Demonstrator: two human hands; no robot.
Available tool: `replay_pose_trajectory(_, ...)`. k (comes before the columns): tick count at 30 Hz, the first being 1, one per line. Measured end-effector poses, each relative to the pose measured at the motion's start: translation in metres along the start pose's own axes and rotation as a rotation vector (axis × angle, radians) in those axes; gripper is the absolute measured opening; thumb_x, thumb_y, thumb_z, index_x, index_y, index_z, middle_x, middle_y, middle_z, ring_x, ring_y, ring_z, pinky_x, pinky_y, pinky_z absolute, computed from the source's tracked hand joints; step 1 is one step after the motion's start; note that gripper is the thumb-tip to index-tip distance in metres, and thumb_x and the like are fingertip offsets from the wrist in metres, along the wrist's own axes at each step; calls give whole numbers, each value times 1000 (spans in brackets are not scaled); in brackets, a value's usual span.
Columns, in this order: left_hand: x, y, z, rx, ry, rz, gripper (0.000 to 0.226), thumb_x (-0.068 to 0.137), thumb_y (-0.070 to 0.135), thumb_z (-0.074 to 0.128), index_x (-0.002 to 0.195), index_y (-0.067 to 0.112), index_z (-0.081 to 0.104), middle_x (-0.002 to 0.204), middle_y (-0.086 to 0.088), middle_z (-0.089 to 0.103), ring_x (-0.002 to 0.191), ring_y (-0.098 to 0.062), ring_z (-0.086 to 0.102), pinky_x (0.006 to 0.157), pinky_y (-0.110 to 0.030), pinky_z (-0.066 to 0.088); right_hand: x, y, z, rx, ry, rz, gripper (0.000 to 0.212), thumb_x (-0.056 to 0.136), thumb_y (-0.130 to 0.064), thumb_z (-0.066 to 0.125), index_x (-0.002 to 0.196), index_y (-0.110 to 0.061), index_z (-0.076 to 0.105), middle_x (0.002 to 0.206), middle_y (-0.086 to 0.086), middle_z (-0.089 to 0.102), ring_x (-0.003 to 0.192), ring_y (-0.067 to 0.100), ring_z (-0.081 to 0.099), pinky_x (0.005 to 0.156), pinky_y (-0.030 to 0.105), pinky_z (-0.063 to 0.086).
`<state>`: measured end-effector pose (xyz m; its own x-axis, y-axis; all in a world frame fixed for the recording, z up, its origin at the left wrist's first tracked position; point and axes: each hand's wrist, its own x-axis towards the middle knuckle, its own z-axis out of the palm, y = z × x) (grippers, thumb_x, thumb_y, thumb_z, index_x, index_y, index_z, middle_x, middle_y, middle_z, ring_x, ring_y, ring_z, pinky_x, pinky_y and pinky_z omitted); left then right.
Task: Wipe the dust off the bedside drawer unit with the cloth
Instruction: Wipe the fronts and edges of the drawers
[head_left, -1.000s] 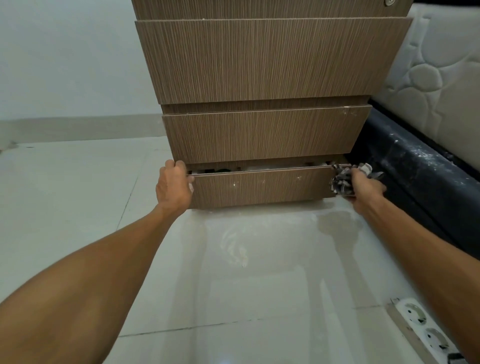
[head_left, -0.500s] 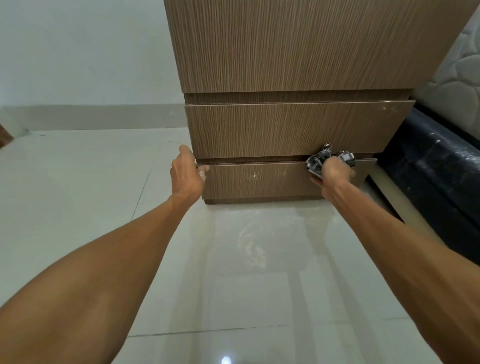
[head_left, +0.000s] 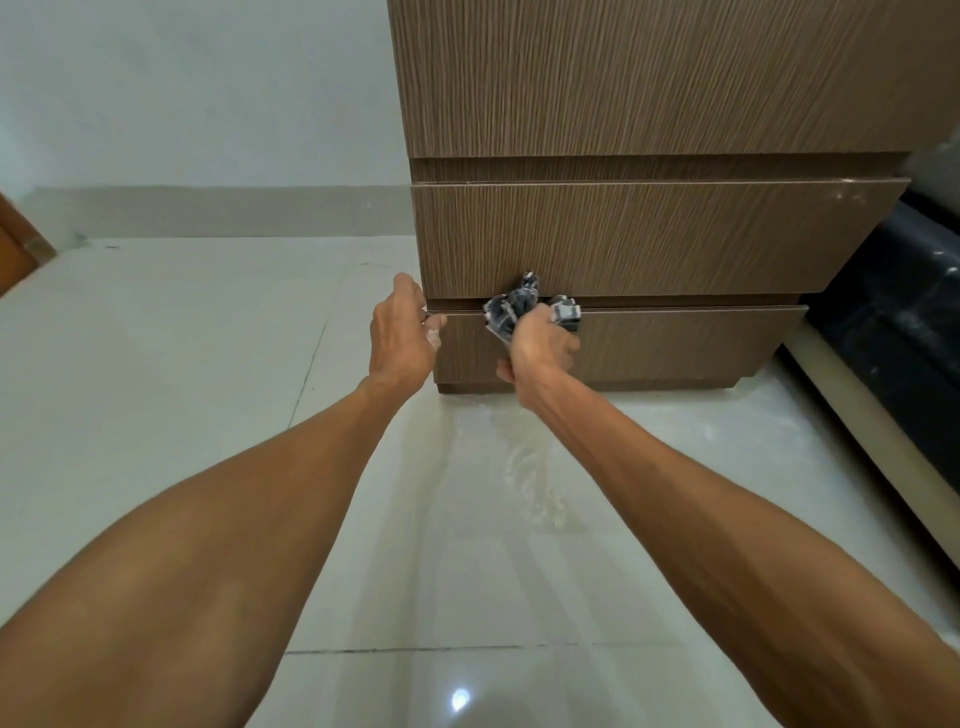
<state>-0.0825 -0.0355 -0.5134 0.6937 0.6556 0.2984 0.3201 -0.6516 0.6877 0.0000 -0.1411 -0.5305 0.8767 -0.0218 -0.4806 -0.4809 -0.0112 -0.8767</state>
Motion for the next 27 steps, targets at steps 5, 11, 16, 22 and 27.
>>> replay_pose_trajectory(5, 3, -11, -8, 2, -70, 30, 24, 90, -7, 55, 109, 6, 51, 86, -14, 65, 78, -26, 64, 62, -35, 52, -22, 7, 32, 101, -101, 74, 42, 99, -40, 41, 123, -6, 38, 105, 16, 62, 74, 26, 69, 51, 30, 57)
replay_pose_trajectory(11, 3, -15, -13, 43, -76, 56, 25, 86, -6, 56, 108, 6, 59, 82, -10, 64, 75, -29, 60, 63, -39, 50, -32, 24, 52, 146, -372, 124, 36, 96, -30, 43, 115, -6, 63, 97, 10, 73, 67, 19, 63, 45, 25, 50)
replay_pose_trajectory(16, -1, -34, -20, 88, -46, -14, 27, 90, -6, 56, 114, 6, 60, 100, -14, 67, 86, -23, 61, 70, -29, 47, -21, 56, 42, 45, -480, 232, 23, 97, -23, 45, 98, -10, 64, 85, 9, 62, 63, 19, 54, 44, 27, 47)
replay_pose_trajectory(22, -4, -39, -7, 50, -148, -26, 25, 96, 18, 59, 117, 6, 61, 102, -15, 70, 86, -26, 64, 73, -31, 48, 3, 71, 28, 205, -431, 310, 32, 98, -25, 48, 117, -6, 64, 95, 11, 67, 69, 20, 59, 55, 31, 52)
replay_pose_trajectory(27, -7, -27, 14, 69, -125, -79, 26, 95, 20, 61, 114, 4, 60, 97, -13, 71, 81, -25, 61, 71, -34, 48, 34, 57, 3, 205, -352, 264, 24, 95, -20, 53, 112, -9, 66, 94, 11, 73, 79, 24, 68, 59, 33, 55)
